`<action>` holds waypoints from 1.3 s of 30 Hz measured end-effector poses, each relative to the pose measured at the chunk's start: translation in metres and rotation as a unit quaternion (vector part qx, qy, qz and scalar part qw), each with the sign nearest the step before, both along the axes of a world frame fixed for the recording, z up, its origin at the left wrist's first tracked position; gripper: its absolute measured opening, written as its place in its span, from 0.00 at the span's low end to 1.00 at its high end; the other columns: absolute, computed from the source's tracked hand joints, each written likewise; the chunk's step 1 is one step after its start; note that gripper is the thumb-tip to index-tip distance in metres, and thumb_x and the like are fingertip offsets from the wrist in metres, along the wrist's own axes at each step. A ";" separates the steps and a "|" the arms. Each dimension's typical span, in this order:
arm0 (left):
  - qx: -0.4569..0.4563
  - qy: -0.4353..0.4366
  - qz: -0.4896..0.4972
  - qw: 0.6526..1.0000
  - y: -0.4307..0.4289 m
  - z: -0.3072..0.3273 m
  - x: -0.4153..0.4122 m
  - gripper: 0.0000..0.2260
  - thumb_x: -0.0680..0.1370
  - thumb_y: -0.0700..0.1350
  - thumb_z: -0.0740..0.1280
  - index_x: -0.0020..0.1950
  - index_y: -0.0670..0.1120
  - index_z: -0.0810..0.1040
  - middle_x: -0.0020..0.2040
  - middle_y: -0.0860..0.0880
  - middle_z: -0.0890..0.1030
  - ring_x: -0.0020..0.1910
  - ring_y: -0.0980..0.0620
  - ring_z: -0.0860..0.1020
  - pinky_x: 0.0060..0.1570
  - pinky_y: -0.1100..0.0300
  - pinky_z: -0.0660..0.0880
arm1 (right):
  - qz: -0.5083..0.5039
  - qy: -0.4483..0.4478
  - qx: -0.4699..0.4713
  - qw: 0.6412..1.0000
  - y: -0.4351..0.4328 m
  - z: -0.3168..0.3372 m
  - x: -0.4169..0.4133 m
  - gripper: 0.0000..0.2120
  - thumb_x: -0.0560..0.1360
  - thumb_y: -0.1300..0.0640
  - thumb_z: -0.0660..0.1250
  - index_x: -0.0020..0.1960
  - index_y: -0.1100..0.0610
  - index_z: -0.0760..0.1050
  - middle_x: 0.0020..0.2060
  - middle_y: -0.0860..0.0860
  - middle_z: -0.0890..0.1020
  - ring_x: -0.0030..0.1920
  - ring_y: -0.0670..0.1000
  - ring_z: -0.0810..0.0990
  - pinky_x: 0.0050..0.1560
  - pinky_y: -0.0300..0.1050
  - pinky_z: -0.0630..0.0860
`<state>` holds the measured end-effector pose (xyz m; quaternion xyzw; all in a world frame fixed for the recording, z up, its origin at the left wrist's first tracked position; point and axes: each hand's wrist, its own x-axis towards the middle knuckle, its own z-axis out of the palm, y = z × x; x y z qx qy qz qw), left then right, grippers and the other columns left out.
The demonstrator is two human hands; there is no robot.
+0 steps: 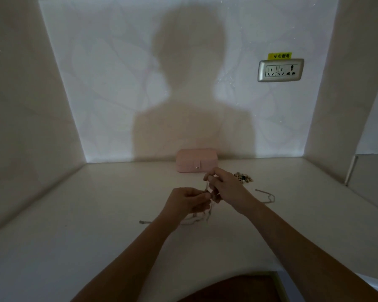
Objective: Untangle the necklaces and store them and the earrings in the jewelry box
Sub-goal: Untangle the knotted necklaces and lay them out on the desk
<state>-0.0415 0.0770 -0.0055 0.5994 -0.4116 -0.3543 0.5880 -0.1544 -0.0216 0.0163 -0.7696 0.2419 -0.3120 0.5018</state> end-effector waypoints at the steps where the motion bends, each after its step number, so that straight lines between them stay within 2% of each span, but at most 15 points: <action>1: 0.002 -0.002 0.001 1.000 -0.001 0.001 0.003 0.06 0.74 0.40 0.70 0.45 0.37 0.82 0.38 0.41 0.84 0.36 0.50 0.82 0.38 0.63 0.79 | 0.008 -0.015 0.043 0.999 -0.002 -0.002 0.003 0.09 0.81 0.63 0.54 0.45 0.59 0.71 0.30 0.53 0.69 0.24 0.49 0.69 0.24 0.38 0.67; 5: 0.007 0.034 -0.015 0.999 -0.003 -0.002 0.016 0.08 0.77 0.41 0.66 0.50 0.38 0.82 0.42 0.42 0.84 0.39 0.50 0.83 0.43 0.61 0.80 | 0.054 -0.008 0.172 0.984 -0.017 -0.006 0.012 0.09 0.82 0.61 0.54 0.48 0.60 0.72 0.29 0.50 0.66 0.24 0.45 0.64 0.23 0.35 0.62; 7: 0.014 0.050 -0.001 0.999 -0.005 -0.005 0.020 0.08 0.77 0.41 0.66 0.48 0.38 0.82 0.40 0.43 0.84 0.35 0.52 0.82 0.38 0.62 0.79 | 0.092 0.047 0.163 0.981 -0.027 -0.008 0.014 0.11 0.82 0.59 0.55 0.50 0.63 0.74 0.27 0.48 0.65 0.23 0.44 0.63 0.22 0.34 0.60; 9: 0.023 0.022 0.032 0.999 -0.006 -0.006 0.025 0.07 0.76 0.41 0.67 0.43 0.40 0.83 0.34 0.47 0.82 0.28 0.56 0.77 0.29 0.65 0.74 | 0.145 0.107 0.132 0.975 -0.036 -0.008 0.016 0.14 0.81 0.57 0.59 0.54 0.66 0.76 0.27 0.48 0.65 0.25 0.44 0.64 0.24 0.35 0.62; 11: 0.027 -0.025 0.042 0.998 -0.006 -0.006 0.029 0.08 0.75 0.43 0.69 0.39 0.42 0.82 0.29 0.51 0.79 0.24 0.58 0.71 0.25 0.67 0.68 | 0.193 0.143 0.123 0.963 -0.042 -0.008 0.018 0.14 0.79 0.55 0.63 0.55 0.64 0.78 0.30 0.48 0.71 0.29 0.45 0.68 0.30 0.35 0.68; 15: 0.040 -0.094 0.043 0.994 -0.007 -0.007 0.032 0.14 0.75 0.48 0.69 0.30 0.45 0.77 0.22 0.55 0.72 0.22 0.59 0.65 0.23 0.69 0.62 | 0.231 0.140 0.117 0.956 -0.052 -0.006 0.022 0.07 0.77 0.58 0.65 0.51 0.58 0.81 0.45 0.52 0.81 0.45 0.46 0.79 0.50 0.40 0.75; 17: 0.035 -0.095 0.049 0.994 -0.008 -0.007 0.032 0.15 0.75 0.49 0.68 0.30 0.45 0.75 0.22 0.55 0.70 0.21 0.59 0.64 0.22 0.69 0.61 | 0.235 0.115 0.109 0.959 -0.054 -0.004 0.024 0.06 0.75 0.60 0.66 0.50 0.56 0.81 0.49 0.50 0.83 0.52 0.46 0.80 0.56 0.39 0.75; 19: 0.025 -0.075 0.051 0.996 -0.009 -0.007 0.032 0.15 0.76 0.50 0.67 0.32 0.43 0.75 0.23 0.54 0.70 0.22 0.58 0.64 0.23 0.68 0.61 | 0.245 0.096 0.088 0.961 -0.052 0.000 0.027 0.08 0.74 0.63 0.68 0.50 0.55 0.81 0.52 0.50 0.83 0.55 0.45 0.80 0.57 0.38 0.75; 21: 0.020 -0.064 0.059 0.996 -0.010 -0.007 0.033 0.16 0.77 0.50 0.66 0.33 0.43 0.74 0.24 0.53 0.70 0.23 0.57 0.64 0.24 0.67 0.61 | 0.244 0.088 0.055 0.964 -0.048 0.001 0.030 0.07 0.71 0.65 0.71 0.48 0.57 0.81 0.51 0.54 0.83 0.53 0.48 0.81 0.59 0.41 0.75; 23: 0.016 -0.054 0.068 0.996 -0.012 -0.008 0.034 0.16 0.77 0.52 0.65 0.34 0.42 0.73 0.26 0.51 0.69 0.25 0.55 0.63 0.24 0.65 0.61 | 0.216 0.081 0.032 0.972 -0.044 0.000 0.032 0.06 0.69 0.65 0.73 0.45 0.60 0.80 0.43 0.55 0.83 0.47 0.50 0.81 0.57 0.46 0.75; 26: 0.017 -0.047 0.067 0.996 -0.013 -0.008 0.036 0.17 0.76 0.52 0.65 0.36 0.40 0.73 0.27 0.49 0.67 0.25 0.54 0.62 0.25 0.65 0.60 | 0.207 0.078 0.009 0.975 -0.041 0.001 0.032 0.06 0.68 0.65 0.74 0.44 0.63 0.79 0.40 0.56 0.83 0.44 0.52 0.81 0.55 0.48 0.77; 30: 0.024 -0.056 0.064 0.996 -0.010 -0.003 0.037 0.17 0.76 0.52 0.66 0.32 0.42 0.71 0.26 0.50 0.67 0.24 0.56 0.63 0.25 0.66 0.61 | 0.209 0.123 -0.045 0.969 -0.044 0.002 0.026 0.05 0.69 0.63 0.74 0.45 0.58 0.81 0.37 0.52 0.85 0.40 0.48 0.82 0.53 0.46 0.77; 32: 0.025 -0.042 0.048 0.998 -0.009 0.000 0.036 0.18 0.77 0.51 0.65 0.29 0.45 0.69 0.25 0.52 0.66 0.23 0.57 0.62 0.25 0.67 0.60 | 0.206 0.116 -0.055 0.970 -0.045 0.000 0.023 0.03 0.71 0.62 0.72 0.44 0.56 0.82 0.35 0.50 0.84 0.39 0.47 0.82 0.51 0.42 0.76; 36: 0.051 -0.017 -0.006 0.999 -0.006 0.003 0.035 0.18 0.77 0.54 0.62 0.30 0.47 0.67 0.25 0.53 0.65 0.23 0.57 0.61 0.26 0.66 0.59 | 0.203 0.022 0.021 0.979 -0.046 -0.003 0.019 0.03 0.74 0.65 0.67 0.45 0.60 0.80 0.40 0.52 0.84 0.45 0.49 0.83 0.54 0.41 0.77; 39: 0.061 -0.010 -0.004 0.998 -0.004 0.004 0.039 0.19 0.77 0.54 0.62 0.30 0.47 0.67 0.25 0.53 0.65 0.23 0.57 0.61 0.26 0.66 0.59 | 0.223 -0.059 0.170 0.958 -0.045 -0.004 0.022 0.04 0.74 0.67 0.64 0.45 0.63 0.77 0.37 0.54 0.83 0.42 0.53 0.81 0.49 0.43 0.79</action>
